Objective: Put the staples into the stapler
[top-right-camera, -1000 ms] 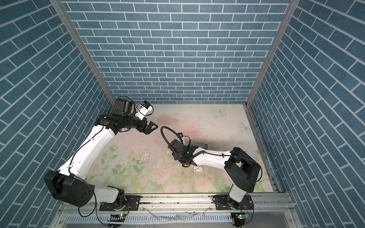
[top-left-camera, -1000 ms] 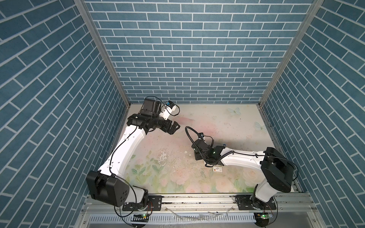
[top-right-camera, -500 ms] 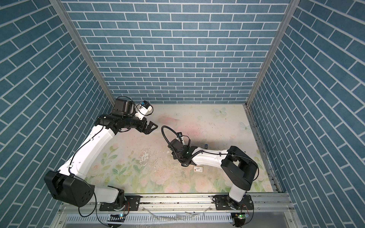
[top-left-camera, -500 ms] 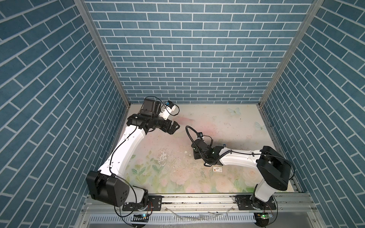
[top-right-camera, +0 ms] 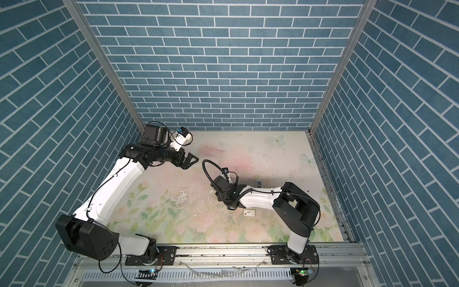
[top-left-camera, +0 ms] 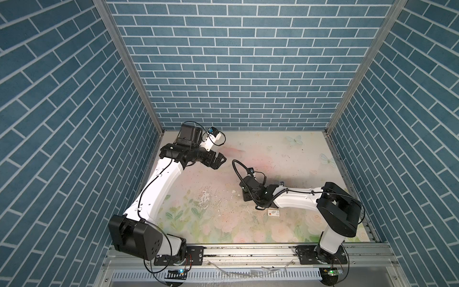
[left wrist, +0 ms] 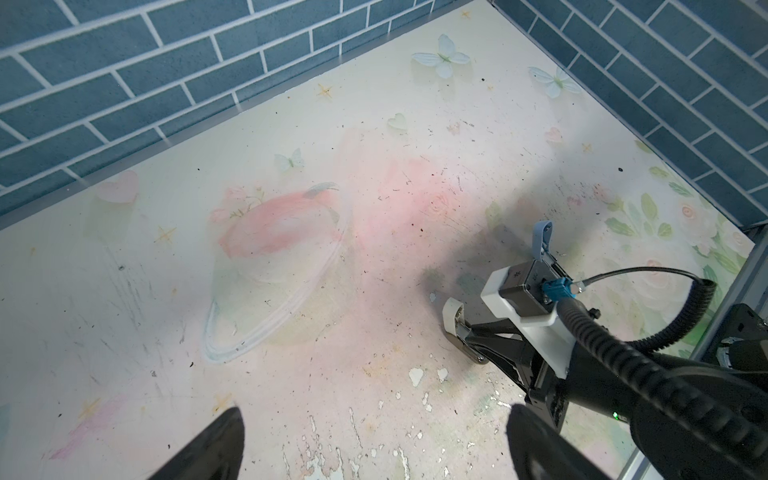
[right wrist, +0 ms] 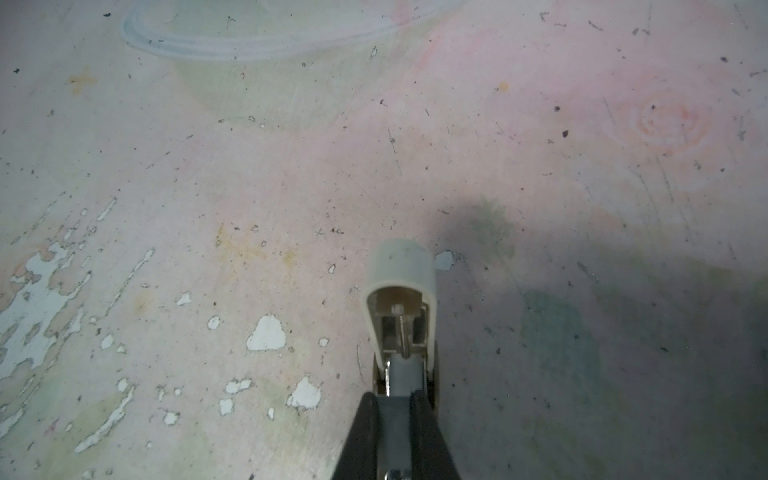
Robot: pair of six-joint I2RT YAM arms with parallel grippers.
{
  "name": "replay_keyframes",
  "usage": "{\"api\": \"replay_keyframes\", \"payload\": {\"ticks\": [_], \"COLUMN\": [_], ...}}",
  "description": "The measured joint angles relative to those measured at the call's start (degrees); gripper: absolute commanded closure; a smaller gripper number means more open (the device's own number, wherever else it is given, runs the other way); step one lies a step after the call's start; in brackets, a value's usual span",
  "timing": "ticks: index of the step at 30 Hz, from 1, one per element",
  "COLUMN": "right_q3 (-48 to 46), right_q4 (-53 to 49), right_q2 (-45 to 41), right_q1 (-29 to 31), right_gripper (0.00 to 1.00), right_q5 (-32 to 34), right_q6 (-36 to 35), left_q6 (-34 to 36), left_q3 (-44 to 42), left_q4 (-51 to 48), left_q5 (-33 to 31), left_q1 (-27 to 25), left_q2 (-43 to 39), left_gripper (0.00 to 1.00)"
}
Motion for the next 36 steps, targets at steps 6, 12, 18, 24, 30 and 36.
{"api": "replay_keyframes", "payload": {"ticks": [6, 12, 18, 24, 30, 36], "right_q3": [-0.6, -1.8, -2.0, -2.1, -2.3, -3.0], "right_q4": [0.5, 0.9, 1.6, 2.0, 2.6, 2.8], "right_q2": [0.1, 0.1, 0.1, 0.1, 0.1, 0.1], "right_q1": [0.0, 0.0, 0.0, 0.0, 0.0, 0.0], "right_gripper": [0.89, 0.88, 0.89, 0.89, 0.89, 0.88], "right_q5": [0.0, 0.1, 0.1, 0.1, 0.0, 0.1], "right_q6": [0.0, 0.0, 0.0, 0.0, 0.0, 0.0], "left_q6": [0.0, -0.1, -0.2, -0.2, -0.2, -0.3], "left_q3": [-0.4, -0.4, -0.4, -0.4, -0.4, -0.4], "left_q4": [0.0, 0.0, 0.0, 0.0, 0.0, 0.0], "left_q5": [0.0, 0.2, 0.2, 0.2, 0.2, 0.2], "left_q1": [0.0, 0.0, 0.0, 0.0, 0.0, 0.0], "left_q2": [0.0, 0.0, 0.0, 0.0, 0.0, 0.0], "left_gripper": [0.00, 0.01, 0.01, 0.00, 0.01, 0.00]}}
